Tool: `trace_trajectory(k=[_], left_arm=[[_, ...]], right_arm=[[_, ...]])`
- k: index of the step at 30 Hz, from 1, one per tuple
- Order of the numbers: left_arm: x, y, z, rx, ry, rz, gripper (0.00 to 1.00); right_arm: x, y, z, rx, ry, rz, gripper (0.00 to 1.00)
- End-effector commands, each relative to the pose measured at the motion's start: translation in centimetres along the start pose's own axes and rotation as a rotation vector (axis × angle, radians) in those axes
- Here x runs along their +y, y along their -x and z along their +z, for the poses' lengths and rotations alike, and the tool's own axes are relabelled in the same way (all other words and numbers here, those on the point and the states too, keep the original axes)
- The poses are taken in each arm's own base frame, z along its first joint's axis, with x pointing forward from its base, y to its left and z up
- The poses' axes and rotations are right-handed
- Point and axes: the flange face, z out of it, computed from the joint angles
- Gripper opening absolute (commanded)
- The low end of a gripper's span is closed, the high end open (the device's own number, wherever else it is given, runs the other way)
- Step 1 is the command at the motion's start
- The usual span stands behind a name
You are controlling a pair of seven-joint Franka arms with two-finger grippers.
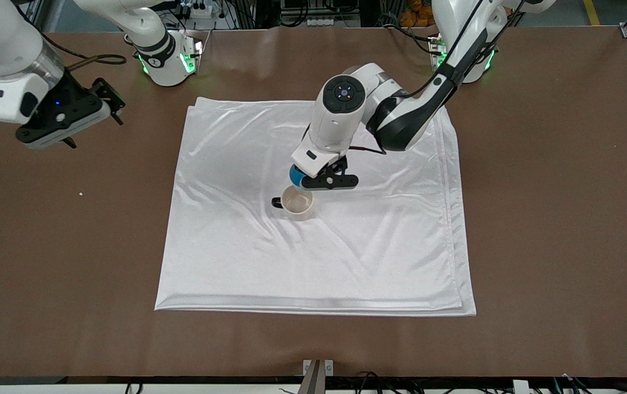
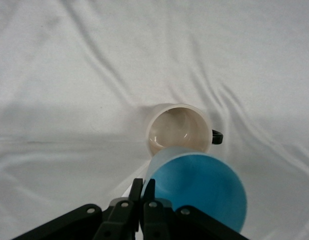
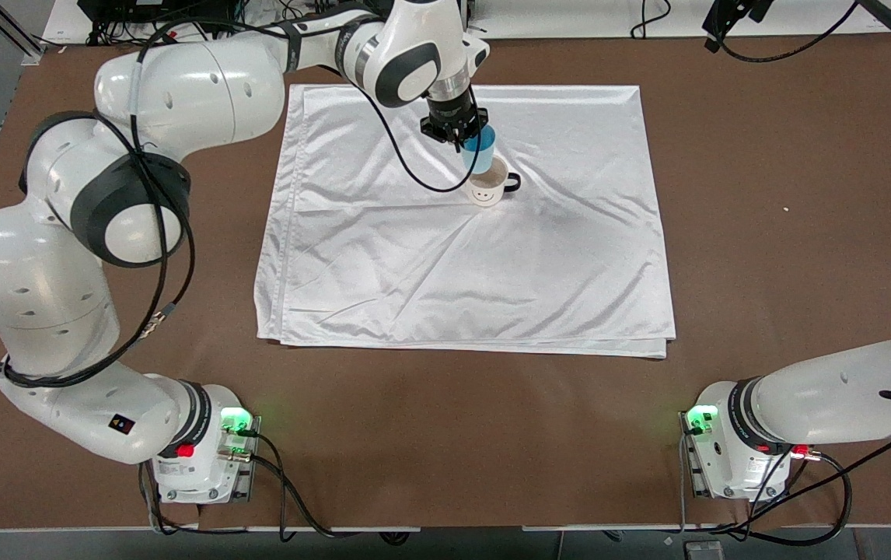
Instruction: Place blue cup into white mug on cloth
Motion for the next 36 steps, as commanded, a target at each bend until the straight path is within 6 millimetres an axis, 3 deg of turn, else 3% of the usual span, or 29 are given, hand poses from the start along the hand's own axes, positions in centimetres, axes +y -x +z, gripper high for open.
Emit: trace_trajectory(k=[1, 6, 13, 26, 29, 30, 32, 34, 36], left_arm=[[0.9, -0.1, 1.8, 0.036, -0.014, 0.011, 0.0], [1.1, -0.3, 3.6, 0.053, -0.009, 0.025, 0.0], [0.6, -1.2, 5.3, 0.065, -0.001, 0.019, 0.0], [1.1, -1.0, 7.7, 0.094, 0.013, 0.036, 0.0], [1.2, -0.8, 8.2, 0.107, -0.004, 0.046, 0.0], [1.1, -0.8, 8.4, 0.109, -0.009, 0.048, 0.13], [1.0, -0.9, 8.8, 0.108, -0.015, 0.054, 0.52], [0.8, -1.1, 8.8, 0.108, -0.016, 0.055, 1.0], [1.0, -1.0, 8.7, 0.11, -0.014, 0.059, 1.0]], right_arm=[[2.4, 2.1, 0.2, -0.015, 0.012, 0.215, 1.0], [5.0, 3.3, 0.7, -0.044, -0.01, 0.3, 1.0], [7.8, 3.1, 0.5, -0.024, -0.016, 0.34, 1.0], [11.4, 3.8, 1.5, -0.034, -0.022, 0.402, 1.0], [11.1, 3.5, 1.5, -0.032, -0.031, 0.408, 1.0], [11.1, 3.5, 1.5, -0.027, -0.045, 0.419, 1.0], [11.0, 3.0, 1.5, -0.014, -0.086, 0.452, 1.0], [11.0, 2.9, 1.4, -0.011, -0.093, 0.496, 1.0], [11.1, 2.7, 1.7, -0.019, -0.092, 0.528, 1.0]])
